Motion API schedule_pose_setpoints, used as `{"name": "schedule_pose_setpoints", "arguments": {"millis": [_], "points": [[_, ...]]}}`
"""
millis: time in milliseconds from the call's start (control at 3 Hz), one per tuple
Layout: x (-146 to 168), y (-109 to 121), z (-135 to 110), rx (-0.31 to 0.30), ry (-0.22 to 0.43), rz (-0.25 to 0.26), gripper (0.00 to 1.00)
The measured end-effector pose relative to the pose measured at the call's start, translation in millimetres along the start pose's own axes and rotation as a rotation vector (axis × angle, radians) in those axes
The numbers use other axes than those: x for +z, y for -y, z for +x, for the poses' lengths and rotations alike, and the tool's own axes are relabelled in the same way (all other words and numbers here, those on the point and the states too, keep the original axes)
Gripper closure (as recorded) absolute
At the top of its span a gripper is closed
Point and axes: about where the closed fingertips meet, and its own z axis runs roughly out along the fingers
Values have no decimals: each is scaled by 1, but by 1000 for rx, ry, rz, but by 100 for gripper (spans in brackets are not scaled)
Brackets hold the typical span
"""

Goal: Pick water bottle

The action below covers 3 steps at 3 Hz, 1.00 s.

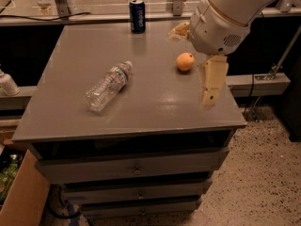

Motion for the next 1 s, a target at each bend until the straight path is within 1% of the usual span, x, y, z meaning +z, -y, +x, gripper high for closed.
{"name": "schedule_pose_setpoints", "arguments": {"millis": [333, 667, 1000], "points": [[0, 0, 0, 0, 0, 0, 0], [3, 5, -4, -46, 34, 50, 0], [15, 16, -29, -116, 97, 131, 0]]}}
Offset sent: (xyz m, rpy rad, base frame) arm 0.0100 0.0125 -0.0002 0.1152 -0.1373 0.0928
